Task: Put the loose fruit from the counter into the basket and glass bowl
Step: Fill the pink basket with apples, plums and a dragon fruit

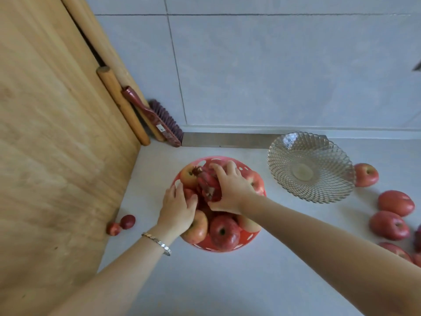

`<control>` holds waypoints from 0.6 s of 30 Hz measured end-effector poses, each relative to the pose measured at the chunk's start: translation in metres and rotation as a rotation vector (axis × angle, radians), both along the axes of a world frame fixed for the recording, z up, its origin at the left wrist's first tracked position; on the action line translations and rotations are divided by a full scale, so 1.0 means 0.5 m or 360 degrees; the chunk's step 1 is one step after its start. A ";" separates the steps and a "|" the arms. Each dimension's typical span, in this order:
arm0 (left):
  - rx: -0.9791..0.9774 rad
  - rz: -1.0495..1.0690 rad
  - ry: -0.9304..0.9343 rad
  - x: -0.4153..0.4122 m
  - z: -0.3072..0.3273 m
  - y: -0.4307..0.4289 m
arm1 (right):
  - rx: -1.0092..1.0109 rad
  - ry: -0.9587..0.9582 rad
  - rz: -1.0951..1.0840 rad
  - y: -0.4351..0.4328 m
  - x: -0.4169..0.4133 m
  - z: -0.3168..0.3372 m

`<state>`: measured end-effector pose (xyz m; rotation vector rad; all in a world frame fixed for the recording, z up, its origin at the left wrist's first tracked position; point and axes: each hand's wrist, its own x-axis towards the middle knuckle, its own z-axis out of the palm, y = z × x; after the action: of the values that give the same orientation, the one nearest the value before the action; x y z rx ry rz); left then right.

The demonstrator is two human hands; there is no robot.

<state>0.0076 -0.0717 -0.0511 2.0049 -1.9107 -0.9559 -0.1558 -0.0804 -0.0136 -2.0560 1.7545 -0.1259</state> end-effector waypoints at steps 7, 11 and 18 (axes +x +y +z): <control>0.0041 -0.0075 -0.0023 0.007 -0.001 0.005 | 0.0058 0.0322 0.0249 -0.008 0.028 -0.016; -0.0288 -0.0153 -0.0180 -0.005 0.028 0.008 | 0.0131 0.0316 0.0201 -0.013 0.022 -0.009; -0.0561 -0.0874 -0.0639 -0.069 0.066 -0.009 | -0.0150 -0.0449 -0.0327 0.038 -0.129 0.058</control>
<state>-0.0269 -0.0762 -0.0181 1.5788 -2.7007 -0.2648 -0.2203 -0.0616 0.0153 -1.8097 1.8029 -0.5426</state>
